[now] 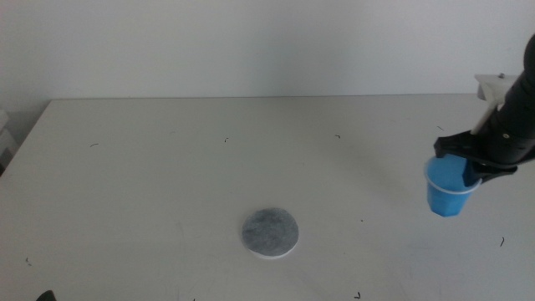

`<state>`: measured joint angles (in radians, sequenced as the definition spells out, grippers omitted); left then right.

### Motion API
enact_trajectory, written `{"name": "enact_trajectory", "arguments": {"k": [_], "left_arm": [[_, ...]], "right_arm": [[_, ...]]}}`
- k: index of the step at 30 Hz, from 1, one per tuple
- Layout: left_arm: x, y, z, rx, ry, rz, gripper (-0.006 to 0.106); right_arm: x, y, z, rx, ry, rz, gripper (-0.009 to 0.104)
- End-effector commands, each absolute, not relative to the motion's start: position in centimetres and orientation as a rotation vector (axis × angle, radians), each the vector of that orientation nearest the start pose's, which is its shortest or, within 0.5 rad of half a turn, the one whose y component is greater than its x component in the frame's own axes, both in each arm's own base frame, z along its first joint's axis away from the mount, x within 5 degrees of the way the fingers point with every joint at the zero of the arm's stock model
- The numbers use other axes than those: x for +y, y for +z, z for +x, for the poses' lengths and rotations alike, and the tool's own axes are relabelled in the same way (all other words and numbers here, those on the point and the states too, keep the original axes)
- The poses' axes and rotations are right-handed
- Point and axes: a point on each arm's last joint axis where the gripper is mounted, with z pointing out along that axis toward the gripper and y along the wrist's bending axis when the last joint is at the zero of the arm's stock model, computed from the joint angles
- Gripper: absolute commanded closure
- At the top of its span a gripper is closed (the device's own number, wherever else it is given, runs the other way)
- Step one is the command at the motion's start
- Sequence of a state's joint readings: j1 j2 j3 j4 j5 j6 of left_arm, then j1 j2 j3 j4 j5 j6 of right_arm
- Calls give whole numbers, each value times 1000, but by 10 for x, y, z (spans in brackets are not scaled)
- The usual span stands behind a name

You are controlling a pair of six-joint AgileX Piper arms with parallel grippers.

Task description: Place an empty cup on a cup mat.

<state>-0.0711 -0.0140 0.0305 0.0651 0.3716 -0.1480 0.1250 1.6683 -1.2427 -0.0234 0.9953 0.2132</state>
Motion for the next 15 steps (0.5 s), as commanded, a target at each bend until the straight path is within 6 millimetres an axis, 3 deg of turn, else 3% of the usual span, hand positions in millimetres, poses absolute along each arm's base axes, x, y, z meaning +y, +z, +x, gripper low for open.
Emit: {"name": "enact_trajectory", "arguments": {"k": [1, 9, 15], "left_arm": [[-2, 179, 53, 1787, -102, -38, -5], [-2, 179, 53, 1787, -102, -38, -5], [-2, 179, 53, 1787, -102, -38, -5]], "right_arm": [[59, 285, 328, 2791, 74, 55, 96], [139, 306, 338, 2753, 207, -140, 96], [199, 301, 345, 2760, 258, -280, 96]]}}
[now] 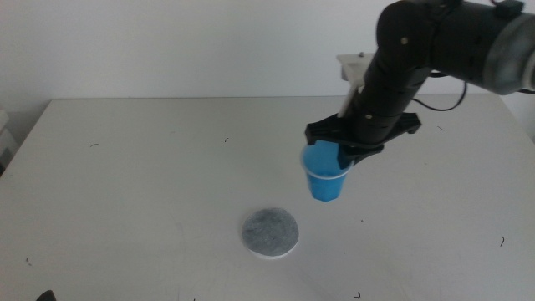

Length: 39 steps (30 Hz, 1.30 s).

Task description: Place an empty cup on a cup mat.

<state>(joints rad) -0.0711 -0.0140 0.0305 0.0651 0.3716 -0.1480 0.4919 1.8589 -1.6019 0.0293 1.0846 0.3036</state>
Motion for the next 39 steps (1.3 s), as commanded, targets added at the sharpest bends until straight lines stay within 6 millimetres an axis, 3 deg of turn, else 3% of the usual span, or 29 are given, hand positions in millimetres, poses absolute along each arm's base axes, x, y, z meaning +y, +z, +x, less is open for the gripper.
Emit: {"name": "enact_trajectory", "arguments": {"k": [1, 5, 10, 18, 27, 35, 39], "left_arm": [[-2, 179, 53, 1787, -102, -38, -5], [-2, 179, 53, 1787, -102, -38, -5], [-2, 179, 53, 1787, -102, -38, -5], [-2, 179, 53, 1787, -102, -38, -5], [-2, 179, 53, 1787, -102, -38, -5], [-2, 179, 53, 1787, -102, -38, -5], [-2, 179, 53, 1787, -102, -38, -5]], "right_arm": [[209, 299, 346, 2761, 275, -301, 96], [238, 291, 350, 2758, 316, -367, 96], [258, 274, 350, 2781, 321, -416, 96], [274, 253, 346, 2828, 311, -462, 96], [278, 246, 345, 2843, 306, -485, 96], [276, 247, 346, 2821, 278, -552, 67], [272, 262, 344, 2778, 275, -536, 50]]}}
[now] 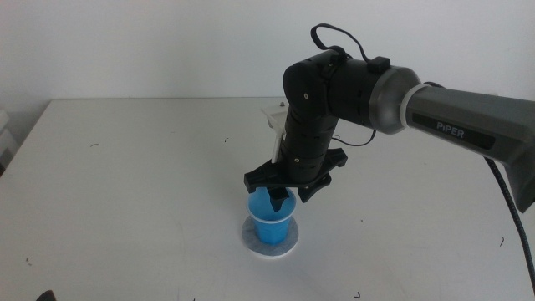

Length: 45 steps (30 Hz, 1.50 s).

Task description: Place an empty cup on a cup mat.

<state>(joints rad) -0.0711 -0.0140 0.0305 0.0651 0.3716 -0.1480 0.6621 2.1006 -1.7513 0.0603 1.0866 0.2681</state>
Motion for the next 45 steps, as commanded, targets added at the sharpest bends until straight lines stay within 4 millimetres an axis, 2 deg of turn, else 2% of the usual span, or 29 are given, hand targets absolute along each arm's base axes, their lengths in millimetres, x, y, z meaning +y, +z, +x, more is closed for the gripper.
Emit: {"name": "enact_trajectory", "arguments": {"k": [1, 4, 7, 13, 18, 24, 29, 36, 45], "left_arm": [[-2, 179, 53, 1787, -102, -38, -5], [-2, 179, 53, 1787, -102, -38, -5], [-2, 179, 53, 1787, -102, -38, -5], [-2, 179, 53, 1787, -102, -38, -5], [-2, 179, 53, 1787, -102, -38, -5], [-2, 179, 53, 1787, -102, -38, -5], [-2, 179, 53, 1787, -102, -38, -5], [-2, 179, 53, 1787, -102, -38, -5], [-2, 179, 53, 1787, -102, -38, -5]], "right_arm": [[271, 268, 343, 2765, 281, -536, 47], [262, 291, 339, 2717, 305, -514, 40], [242, 314, 334, 2668, 319, -488, 35], [176, 343, 310, 2543, 363, -343, 21], [112, 362, 273, 2409, 318, -245, 10], [52, 363, 223, 2279, 235, -95, 3], [25, 356, 180, 2170, 146, -34, 3], [10, 335, 125, 1998, 115, 13, 3], [3, 306, 73, 1794, 48, -34, 3]]}}
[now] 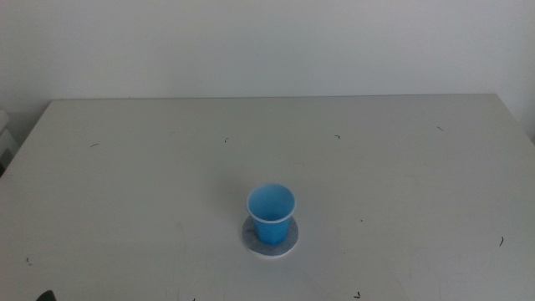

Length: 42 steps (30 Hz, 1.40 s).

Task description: Place an empty cup on a cup mat.

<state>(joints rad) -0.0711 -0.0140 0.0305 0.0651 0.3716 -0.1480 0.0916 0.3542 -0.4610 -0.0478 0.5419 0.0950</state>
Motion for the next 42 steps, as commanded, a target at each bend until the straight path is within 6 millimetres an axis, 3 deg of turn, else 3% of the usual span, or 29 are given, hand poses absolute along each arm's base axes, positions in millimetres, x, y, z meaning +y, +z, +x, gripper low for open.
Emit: {"name": "enact_trajectory", "arguments": {"k": [1, 15, 29, 37, 42], "left_arm": [[-2, 179, 53, 1787, -102, -38, -5], [-2, 179, 53, 1787, -102, -38, -5], [-2, 179, 53, 1789, -102, -38, -5], [-2, 179, 53, 1789, -102, -38, -5], [-2, 179, 53, 1789, -102, -38, -5]], "right_arm": [[3, 303, 68, 1779, 48, -34, 3], [1, 244, 35, 1705, 63, -24, 3], [1, 229, 41, 1713, 56, -32, 3], [2, 203, 48, 1762, 65, -32, 3], [2, 197, 49, 1771, 68, -31, 3]]}}
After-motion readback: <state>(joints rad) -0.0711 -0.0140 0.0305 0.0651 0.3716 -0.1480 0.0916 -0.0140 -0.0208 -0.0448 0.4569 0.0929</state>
